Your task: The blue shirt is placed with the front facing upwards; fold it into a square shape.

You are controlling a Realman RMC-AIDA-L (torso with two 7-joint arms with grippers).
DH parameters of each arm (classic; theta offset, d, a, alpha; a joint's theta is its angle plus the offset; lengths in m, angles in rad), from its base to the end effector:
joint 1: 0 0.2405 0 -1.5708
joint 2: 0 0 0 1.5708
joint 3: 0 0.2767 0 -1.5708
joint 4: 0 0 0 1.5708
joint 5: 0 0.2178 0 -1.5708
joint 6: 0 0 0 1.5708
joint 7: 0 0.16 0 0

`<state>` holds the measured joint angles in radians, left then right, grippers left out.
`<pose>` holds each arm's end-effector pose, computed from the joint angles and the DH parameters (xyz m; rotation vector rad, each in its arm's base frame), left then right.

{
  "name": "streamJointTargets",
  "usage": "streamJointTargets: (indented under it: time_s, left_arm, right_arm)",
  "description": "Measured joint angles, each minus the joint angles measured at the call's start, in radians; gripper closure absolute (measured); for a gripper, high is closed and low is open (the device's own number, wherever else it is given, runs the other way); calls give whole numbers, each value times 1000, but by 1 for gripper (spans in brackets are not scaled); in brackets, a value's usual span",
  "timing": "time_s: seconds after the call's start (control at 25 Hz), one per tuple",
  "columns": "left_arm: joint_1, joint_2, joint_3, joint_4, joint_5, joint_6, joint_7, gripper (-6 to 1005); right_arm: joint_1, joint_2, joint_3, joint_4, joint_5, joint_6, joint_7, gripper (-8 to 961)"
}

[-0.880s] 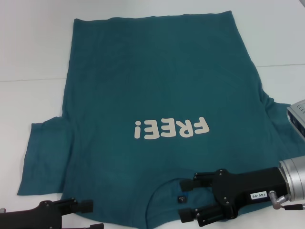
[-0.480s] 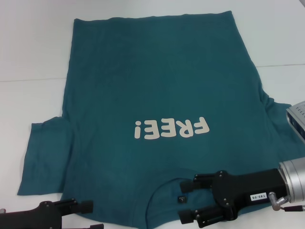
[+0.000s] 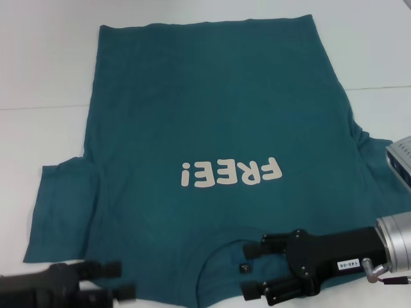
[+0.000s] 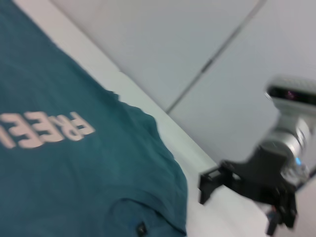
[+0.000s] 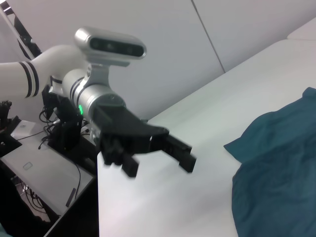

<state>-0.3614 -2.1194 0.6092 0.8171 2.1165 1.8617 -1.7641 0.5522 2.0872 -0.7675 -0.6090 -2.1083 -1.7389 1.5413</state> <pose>-0.3005 0.2718 -0.0097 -2.7552 -1.2504 -0.7944 0.2617 0.3109 -0.0512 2.8752 -0.8213 -0.6557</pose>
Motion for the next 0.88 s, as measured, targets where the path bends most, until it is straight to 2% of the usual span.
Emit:
streamJointTargets:
  time_s: [0.2,0.24,0.28,0.44,0.56,0.68,0.88]
  left_arm:
    - [-64,42,-68,2,-6,-2,-279,99]
    - [-83,47,-105,3,-15,-2,-346,99]
    - [-83,47,-105,3,-15,-2,-346,99]
    - [-107,63,-177,-22,-28,-70,-511,100]
    - [-106,79,-185,-42,-26,-147,-602,100]
    - [-97,85,-196,-45,-22,-227,-662,100]
    - [-82,81,-234,-46,-22,-318,-708,99]
  right_arm:
    - [8,-6,39,-9,11,4,77,8]
    - [20,-15,60,-11,12,18,150,8]
    - [26,-20,66,-11,13,26,181,8]
    - [41,-32,71,-12,14,48,263,8]
    - [42,-32,71,-12,14,59,278,8]
    - [42,-31,69,-11,14,78,300,8]
    - [44,-39,68,-12,14,134,394,8]
